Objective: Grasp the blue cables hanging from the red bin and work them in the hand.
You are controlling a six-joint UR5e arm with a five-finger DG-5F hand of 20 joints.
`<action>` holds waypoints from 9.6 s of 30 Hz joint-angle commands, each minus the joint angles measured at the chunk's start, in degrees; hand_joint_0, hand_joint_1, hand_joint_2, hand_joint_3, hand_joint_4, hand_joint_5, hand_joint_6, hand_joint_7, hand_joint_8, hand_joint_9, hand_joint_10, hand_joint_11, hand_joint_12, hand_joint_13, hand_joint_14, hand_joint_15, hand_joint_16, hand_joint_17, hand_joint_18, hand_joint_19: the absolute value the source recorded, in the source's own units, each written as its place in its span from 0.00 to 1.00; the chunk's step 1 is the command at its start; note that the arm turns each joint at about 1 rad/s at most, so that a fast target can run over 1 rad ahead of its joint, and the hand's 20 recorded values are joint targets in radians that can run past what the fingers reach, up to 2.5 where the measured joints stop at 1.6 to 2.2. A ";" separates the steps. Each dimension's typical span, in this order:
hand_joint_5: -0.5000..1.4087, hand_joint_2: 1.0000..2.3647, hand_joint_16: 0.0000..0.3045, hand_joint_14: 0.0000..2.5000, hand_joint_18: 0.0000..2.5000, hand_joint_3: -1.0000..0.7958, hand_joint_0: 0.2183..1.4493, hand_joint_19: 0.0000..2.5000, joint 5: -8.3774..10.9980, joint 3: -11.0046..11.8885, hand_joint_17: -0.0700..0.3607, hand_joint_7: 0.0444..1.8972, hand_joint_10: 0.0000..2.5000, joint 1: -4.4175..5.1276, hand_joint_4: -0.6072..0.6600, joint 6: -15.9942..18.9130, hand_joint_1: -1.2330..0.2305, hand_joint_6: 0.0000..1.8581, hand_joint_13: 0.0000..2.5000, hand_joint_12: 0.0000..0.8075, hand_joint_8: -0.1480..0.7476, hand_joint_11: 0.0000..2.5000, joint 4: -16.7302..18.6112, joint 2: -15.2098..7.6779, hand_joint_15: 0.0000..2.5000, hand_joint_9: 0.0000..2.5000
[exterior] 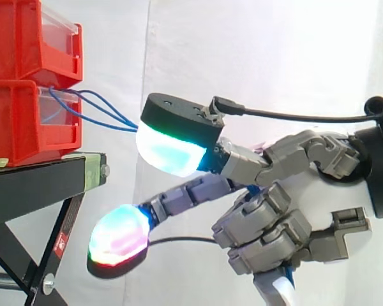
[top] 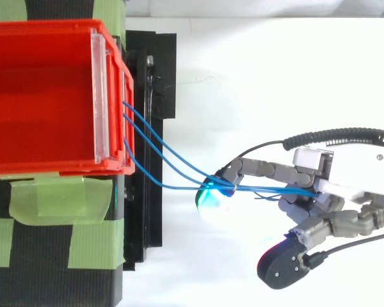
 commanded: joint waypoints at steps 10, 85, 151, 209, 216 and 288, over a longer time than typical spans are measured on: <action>0.24 0.00 0.54 1.00 1.00 0.00 0.46 0.20 1.48 -0.43 0.45 0.63 1.00 -0.17 0.39 -0.57 0.42 0.18 0.74 0.57 0.59 1.00 -1.55 2.68 0.51 0.67; 0.28 0.00 0.52 1.00 1.00 0.00 0.48 0.19 9.65 -8.87 0.44 0.64 1.00 -3.51 0.48 2.94 0.43 0.15 0.74 0.54 0.57 1.00 -5.68 13.49 0.49 0.68; 0.30 0.01 0.51 1.00 0.99 0.16 0.56 0.21 7.02 -3.42 0.43 0.61 1.00 -6.85 0.56 -13.76 0.42 0.40 0.73 0.53 0.58 1.00 3.37 15.34 0.53 0.71; 0.44 0.01 0.49 1.00 0.99 0.11 0.54 0.21 11.15 -2.89 0.42 0.72 1.00 -8.61 0.60 -27.20 0.44 0.20 0.72 0.52 0.58 1.00 6.89 15.34 0.52 0.71; 0.46 0.01 0.49 1.00 0.99 0.18 0.54 0.21 11.15 -2.80 0.42 0.73 1.00 -8.70 0.60 -28.79 0.43 0.18 0.72 0.53 0.59 1.00 7.85 15.34 0.53 0.72; 0.40 0.00 0.61 1.00 1.00 0.74 0.62 0.22 5.17 -2.89 0.49 0.65 1.00 -7.82 0.61 -35.55 0.46 0.35 0.70 0.58 0.54 1.00 9.52 13.49 0.59 0.65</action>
